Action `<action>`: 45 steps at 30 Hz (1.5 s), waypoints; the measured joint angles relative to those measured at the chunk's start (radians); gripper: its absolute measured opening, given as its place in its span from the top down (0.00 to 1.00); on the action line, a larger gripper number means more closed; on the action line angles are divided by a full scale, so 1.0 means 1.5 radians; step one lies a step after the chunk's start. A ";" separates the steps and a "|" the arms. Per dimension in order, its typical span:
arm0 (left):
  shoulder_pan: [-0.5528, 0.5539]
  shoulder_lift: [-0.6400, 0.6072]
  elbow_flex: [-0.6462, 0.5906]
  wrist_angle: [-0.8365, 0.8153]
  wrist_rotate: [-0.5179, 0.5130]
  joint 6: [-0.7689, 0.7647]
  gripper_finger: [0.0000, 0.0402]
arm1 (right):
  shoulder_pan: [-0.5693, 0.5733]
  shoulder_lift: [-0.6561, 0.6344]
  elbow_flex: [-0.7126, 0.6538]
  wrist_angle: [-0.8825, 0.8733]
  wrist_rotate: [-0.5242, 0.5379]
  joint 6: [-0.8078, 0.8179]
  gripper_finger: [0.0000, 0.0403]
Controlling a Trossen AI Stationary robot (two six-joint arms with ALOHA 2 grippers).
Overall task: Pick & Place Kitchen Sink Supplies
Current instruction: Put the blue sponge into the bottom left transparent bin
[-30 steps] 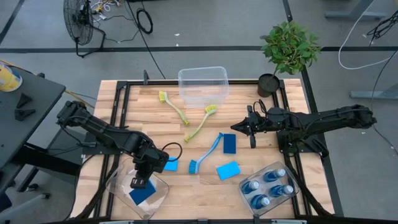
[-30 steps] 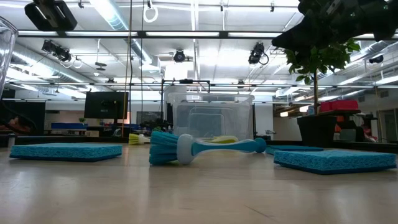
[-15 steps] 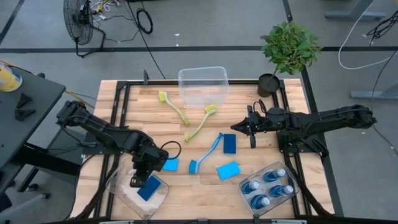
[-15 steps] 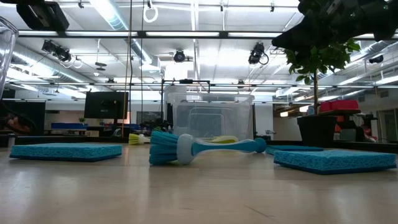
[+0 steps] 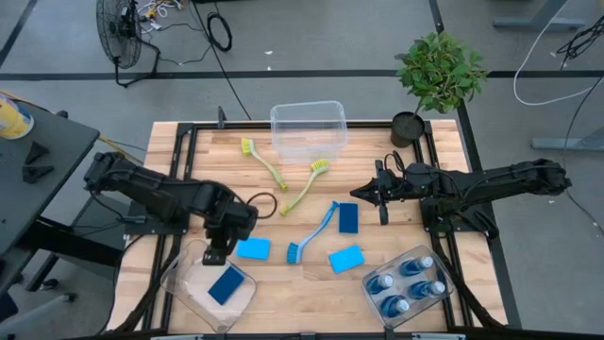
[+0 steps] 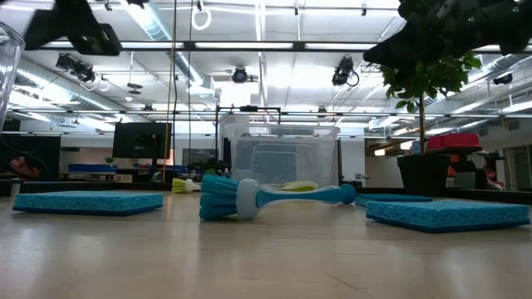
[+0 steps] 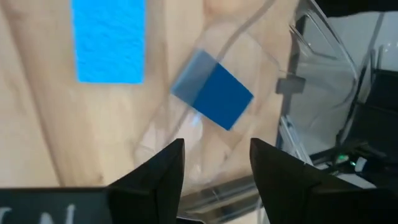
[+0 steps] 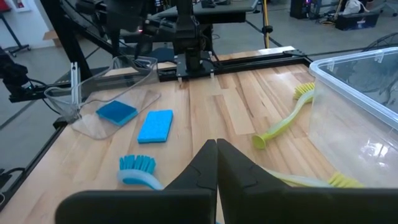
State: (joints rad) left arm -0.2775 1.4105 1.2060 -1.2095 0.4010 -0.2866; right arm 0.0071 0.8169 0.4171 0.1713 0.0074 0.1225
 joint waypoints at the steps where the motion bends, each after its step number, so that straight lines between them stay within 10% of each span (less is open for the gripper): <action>1: 0.010 0.000 0.000 0.000 -0.002 0.008 0.53 | 0.000 0.000 0.000 0.000 0.000 0.000 0.99; 16: 0.102 0.009 -0.001 0.107 -0.153 0.136 0.53 | 0.000 0.000 0.000 -0.001 0.002 0.000 0.99; 45: 0.091 0.200 -0.002 0.159 -0.113 0.198 0.53 | 0.000 0.000 0.000 -0.017 0.009 -0.006 0.99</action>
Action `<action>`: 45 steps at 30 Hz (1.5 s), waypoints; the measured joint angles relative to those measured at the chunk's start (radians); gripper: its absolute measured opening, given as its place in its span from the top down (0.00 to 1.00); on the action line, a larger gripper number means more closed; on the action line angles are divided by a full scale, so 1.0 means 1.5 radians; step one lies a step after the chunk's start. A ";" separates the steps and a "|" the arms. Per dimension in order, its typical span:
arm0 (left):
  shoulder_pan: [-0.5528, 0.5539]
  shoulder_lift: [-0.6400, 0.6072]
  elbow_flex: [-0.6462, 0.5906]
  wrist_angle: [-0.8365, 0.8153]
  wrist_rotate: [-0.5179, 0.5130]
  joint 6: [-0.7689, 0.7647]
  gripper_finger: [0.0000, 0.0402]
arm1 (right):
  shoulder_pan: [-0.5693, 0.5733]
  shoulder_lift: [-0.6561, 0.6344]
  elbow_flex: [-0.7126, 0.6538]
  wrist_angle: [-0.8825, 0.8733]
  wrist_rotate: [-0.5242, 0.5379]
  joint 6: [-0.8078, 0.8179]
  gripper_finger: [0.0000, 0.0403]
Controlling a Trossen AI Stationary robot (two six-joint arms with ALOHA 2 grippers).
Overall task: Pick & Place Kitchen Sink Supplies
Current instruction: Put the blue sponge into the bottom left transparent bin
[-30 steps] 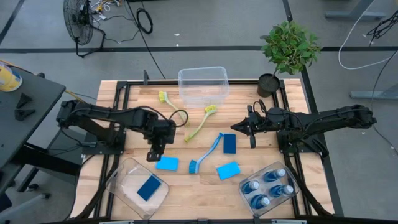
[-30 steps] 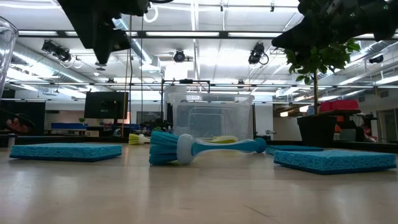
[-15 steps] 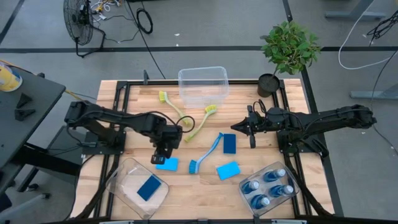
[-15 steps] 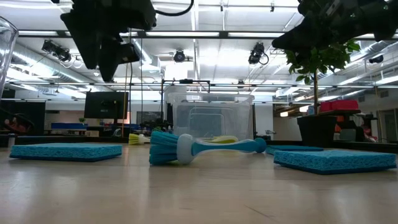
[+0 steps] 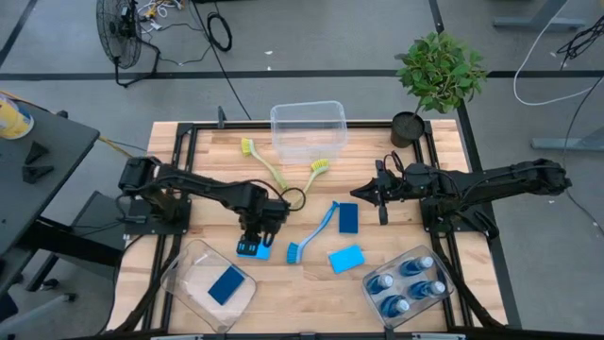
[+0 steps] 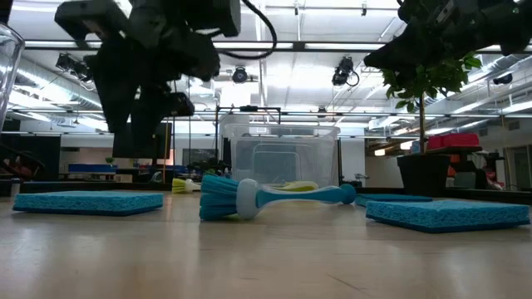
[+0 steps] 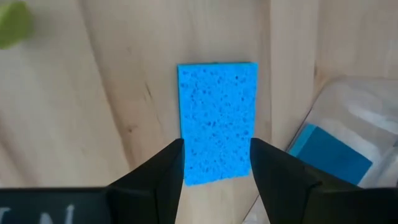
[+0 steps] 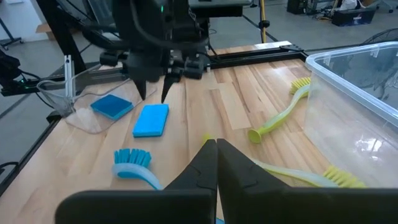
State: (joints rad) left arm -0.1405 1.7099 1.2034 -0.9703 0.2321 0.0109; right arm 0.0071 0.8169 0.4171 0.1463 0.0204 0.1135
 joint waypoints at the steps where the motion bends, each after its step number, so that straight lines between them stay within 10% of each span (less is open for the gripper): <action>1: -0.003 0.009 0.000 0.000 0.000 0.000 0.53 | 0.000 0.000 0.000 0.000 0.000 0.000 0.99; 33: -0.025 0.110 0.000 0.040 -0.020 -0.064 0.54 | 0.000 0.000 0.000 -0.030 -0.009 -0.002 0.99; 45: -0.025 0.124 0.000 0.041 -0.012 -0.064 0.95 | 0.000 0.000 0.000 -0.031 -0.008 -0.002 0.99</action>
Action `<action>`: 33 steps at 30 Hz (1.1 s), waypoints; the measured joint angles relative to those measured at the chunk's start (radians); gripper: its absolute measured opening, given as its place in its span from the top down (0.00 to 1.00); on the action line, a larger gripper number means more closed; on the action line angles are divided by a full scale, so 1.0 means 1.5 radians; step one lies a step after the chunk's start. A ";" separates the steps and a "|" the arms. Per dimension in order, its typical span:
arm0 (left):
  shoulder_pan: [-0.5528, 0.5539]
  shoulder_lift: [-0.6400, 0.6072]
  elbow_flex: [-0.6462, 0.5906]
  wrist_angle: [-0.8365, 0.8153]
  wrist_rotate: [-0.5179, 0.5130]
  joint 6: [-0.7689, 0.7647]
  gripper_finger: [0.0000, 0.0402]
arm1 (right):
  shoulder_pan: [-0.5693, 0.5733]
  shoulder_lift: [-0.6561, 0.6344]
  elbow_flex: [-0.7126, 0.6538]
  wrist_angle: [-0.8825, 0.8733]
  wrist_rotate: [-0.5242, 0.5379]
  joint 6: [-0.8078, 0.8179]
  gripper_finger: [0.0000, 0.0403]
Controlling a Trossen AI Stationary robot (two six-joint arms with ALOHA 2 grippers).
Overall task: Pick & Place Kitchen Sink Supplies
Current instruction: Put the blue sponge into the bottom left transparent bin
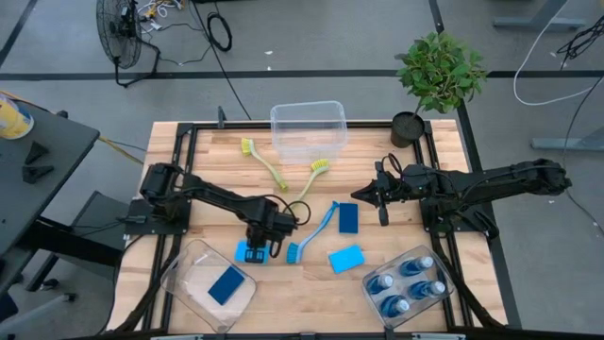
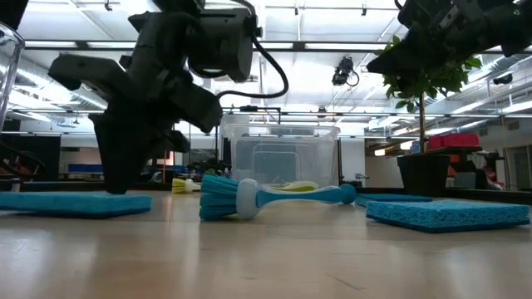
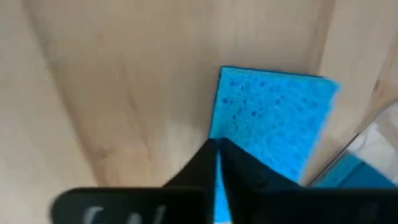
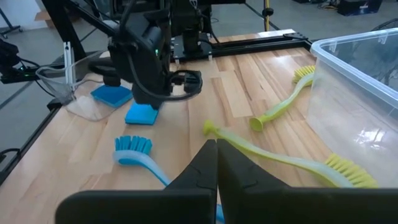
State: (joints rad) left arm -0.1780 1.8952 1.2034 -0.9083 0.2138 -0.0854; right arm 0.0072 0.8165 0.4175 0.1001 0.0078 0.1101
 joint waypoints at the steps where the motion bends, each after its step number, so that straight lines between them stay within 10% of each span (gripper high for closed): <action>1: 0.000 0.003 0.000 0.001 0.007 0.000 0.97 | 0.000 0.000 0.000 -0.001 0.000 0.000 0.99; 33: 0.012 0.005 0.111 -0.144 0.005 0.047 1.00 | 0.000 0.000 0.000 -0.008 0.000 -0.014 0.99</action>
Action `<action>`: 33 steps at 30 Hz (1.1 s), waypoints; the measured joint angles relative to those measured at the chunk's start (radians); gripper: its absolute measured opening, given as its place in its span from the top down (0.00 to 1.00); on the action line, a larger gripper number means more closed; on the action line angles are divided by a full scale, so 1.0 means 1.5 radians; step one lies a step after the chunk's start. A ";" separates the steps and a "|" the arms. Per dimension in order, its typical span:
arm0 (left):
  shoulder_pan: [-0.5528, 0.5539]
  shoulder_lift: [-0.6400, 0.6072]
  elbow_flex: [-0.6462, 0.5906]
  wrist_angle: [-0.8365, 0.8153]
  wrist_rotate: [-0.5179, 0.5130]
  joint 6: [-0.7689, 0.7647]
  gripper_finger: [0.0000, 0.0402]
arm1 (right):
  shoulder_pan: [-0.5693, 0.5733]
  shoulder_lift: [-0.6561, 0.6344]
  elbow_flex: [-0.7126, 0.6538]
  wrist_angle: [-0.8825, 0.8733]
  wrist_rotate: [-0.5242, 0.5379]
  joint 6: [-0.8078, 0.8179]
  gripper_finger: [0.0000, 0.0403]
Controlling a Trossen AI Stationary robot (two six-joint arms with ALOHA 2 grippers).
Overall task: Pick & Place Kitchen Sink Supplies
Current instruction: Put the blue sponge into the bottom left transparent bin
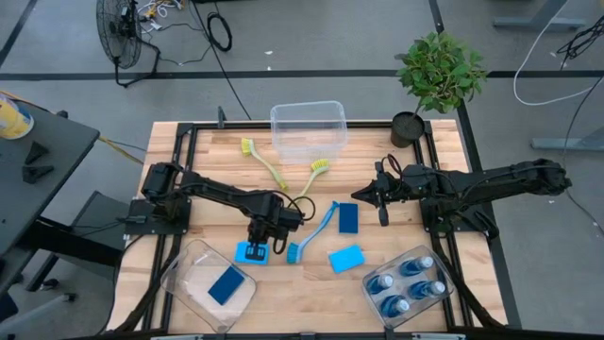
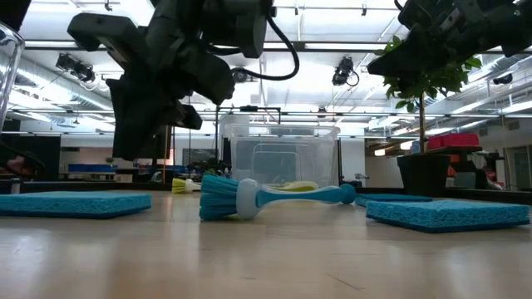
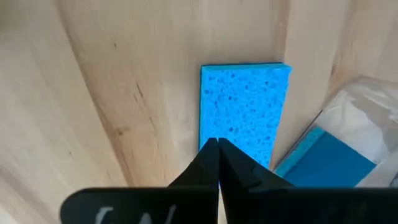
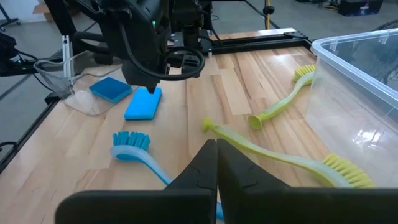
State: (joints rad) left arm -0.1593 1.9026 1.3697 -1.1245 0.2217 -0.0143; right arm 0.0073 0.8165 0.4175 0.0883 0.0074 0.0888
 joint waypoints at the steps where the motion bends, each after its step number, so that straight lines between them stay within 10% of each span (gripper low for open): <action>1: 0.000 0.000 0.000 0.000 0.000 0.000 1.00 | 0.000 0.000 0.000 0.000 0.000 -0.001 0.99; 9: 0.000 0.000 -0.002 0.071 0.028 -0.017 0.88 | 0.000 0.000 0.000 0.000 0.001 -0.002 0.99; 23: -0.018 0.010 -0.003 0.116 -0.029 -0.033 0.23 | 0.000 0.000 0.000 0.000 0.000 -0.002 0.99; 33: -0.070 0.010 -0.003 0.134 -0.072 -0.035 0.22 | 0.000 0.000 0.000 -0.004 0.000 -0.035 0.99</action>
State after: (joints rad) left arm -0.2645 1.9179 1.3655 -0.9241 0.1134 -0.0663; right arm 0.0071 0.8165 0.4175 0.0818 0.0074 0.0360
